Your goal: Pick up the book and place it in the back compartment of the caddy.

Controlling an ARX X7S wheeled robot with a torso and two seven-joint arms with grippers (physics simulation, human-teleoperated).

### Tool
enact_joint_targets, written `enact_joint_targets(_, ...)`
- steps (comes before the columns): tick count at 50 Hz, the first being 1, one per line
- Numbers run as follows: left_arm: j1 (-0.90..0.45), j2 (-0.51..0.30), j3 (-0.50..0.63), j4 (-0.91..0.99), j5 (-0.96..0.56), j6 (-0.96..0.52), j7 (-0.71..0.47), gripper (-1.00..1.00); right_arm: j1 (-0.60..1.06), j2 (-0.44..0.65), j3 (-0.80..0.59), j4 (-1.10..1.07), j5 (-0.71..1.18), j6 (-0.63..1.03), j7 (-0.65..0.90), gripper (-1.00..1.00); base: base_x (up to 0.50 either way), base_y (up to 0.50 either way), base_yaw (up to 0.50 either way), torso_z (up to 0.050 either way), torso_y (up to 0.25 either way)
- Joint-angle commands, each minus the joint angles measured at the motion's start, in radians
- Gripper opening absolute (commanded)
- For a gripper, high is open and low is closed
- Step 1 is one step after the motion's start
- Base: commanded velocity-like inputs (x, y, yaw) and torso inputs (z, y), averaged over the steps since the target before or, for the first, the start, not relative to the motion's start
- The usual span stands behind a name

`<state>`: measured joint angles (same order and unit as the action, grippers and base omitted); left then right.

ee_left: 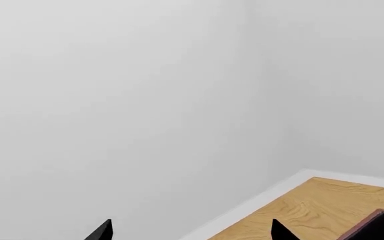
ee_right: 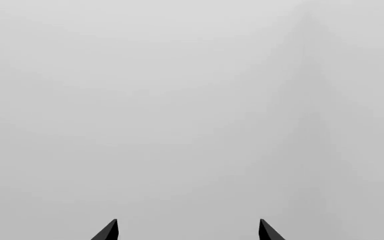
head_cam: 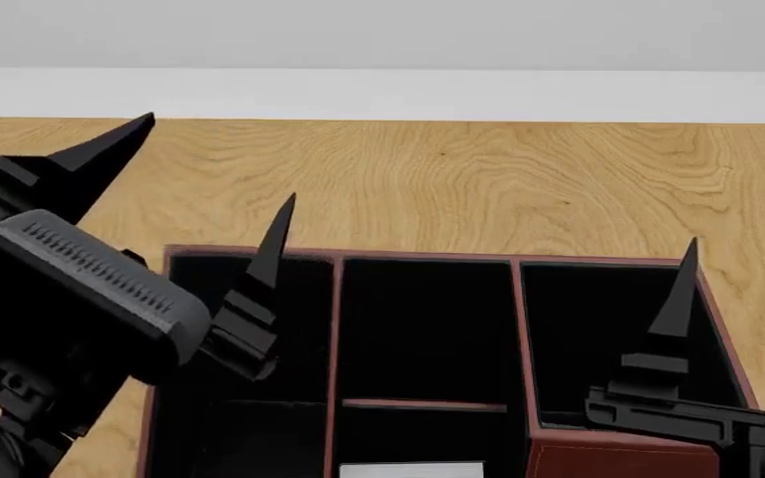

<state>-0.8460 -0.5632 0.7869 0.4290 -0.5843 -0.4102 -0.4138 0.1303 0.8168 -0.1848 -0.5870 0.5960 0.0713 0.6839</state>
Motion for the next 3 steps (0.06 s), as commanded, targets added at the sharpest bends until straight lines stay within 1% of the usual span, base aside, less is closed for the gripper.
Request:
enact_joint_targets(1, 0.027, -0.033, -0.018, 0.059, -0.008, -0.006, -0.04, 1.0, 0.004, -0.002, -0.005, 0.0, -0.004, 0.001, -0.005, 1.0, 0.0, 0.0, 0.0, 0.0, 0.0)
enact_joint_targets(3, 0.033, -0.037, -0.02, 0.069, -0.009, -0.005, -0.046, 1.0, 0.009, -0.003, -0.007, -0.002, -0.004, 0.005, -0.005, 1.0, 0.0, 0.0, 0.0, 0.0, 0.0)
